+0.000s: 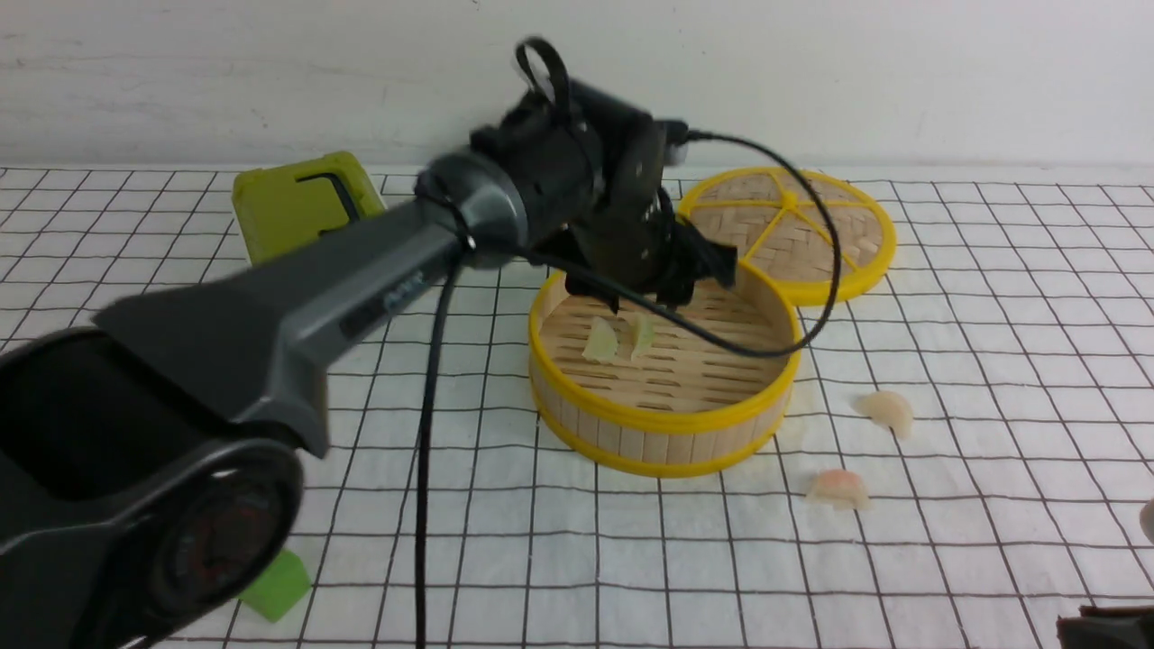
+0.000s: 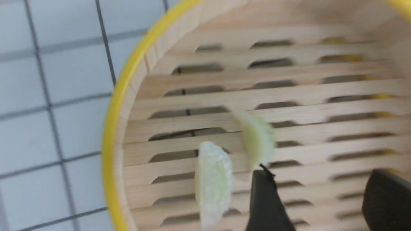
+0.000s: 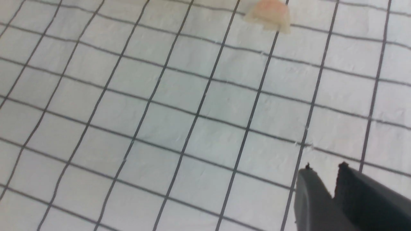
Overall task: Put the dumplings into the steamer on the table with the white tablecloth.
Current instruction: 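Place the dumpling into the bamboo steamer basket with the left gripper, then reach for and grasp a dumpling lying on the table beside the steamer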
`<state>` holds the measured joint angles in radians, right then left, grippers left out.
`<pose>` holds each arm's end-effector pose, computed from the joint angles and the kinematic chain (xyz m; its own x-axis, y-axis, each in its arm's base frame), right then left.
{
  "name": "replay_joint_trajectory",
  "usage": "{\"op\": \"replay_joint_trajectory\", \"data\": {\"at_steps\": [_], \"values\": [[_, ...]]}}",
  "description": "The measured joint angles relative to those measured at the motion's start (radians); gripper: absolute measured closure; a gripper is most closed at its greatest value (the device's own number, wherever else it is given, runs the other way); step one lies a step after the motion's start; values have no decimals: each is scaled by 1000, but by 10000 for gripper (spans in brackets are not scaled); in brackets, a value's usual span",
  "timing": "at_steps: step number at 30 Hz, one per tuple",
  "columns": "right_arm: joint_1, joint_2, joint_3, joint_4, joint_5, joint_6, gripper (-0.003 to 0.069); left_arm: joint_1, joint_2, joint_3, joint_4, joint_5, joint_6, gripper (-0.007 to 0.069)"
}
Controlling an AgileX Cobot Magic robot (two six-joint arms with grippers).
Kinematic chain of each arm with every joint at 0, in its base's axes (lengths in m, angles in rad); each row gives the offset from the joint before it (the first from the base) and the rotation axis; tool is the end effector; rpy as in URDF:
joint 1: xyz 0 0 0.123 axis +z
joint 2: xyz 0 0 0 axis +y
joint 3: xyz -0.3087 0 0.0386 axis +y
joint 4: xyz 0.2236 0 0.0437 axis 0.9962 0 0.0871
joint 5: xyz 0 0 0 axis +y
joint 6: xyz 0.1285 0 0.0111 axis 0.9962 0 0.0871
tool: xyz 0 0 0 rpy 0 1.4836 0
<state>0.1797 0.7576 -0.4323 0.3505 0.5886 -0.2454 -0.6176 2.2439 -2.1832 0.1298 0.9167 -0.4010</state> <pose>0.1101 0.0450 0.2424 -0.7189 -0.0809 -0.6904 -0.2710 0.9473 0.1711 0.4394 -0.2958 0.2709 -0.7645 0.1572 -0.6251 0.2965 0.9469 -0.1245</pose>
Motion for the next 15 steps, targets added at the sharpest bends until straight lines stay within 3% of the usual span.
{"op": "replay_joint_trajectory", "data": {"at_steps": [3,7,10,15], "values": [[0,48,-71,11,84,-18,526,-10,-170,0,-1,48,112,302],[0,139,-169,13,141,-43,501,-11,-349,-1,-2,113,164,398],[0,310,-281,14,170,-113,437,-11,-521,-2,0,261,192,517],[0,565,-417,14,173,-237,341,-11,-713,107,1,324,225,603]]}}
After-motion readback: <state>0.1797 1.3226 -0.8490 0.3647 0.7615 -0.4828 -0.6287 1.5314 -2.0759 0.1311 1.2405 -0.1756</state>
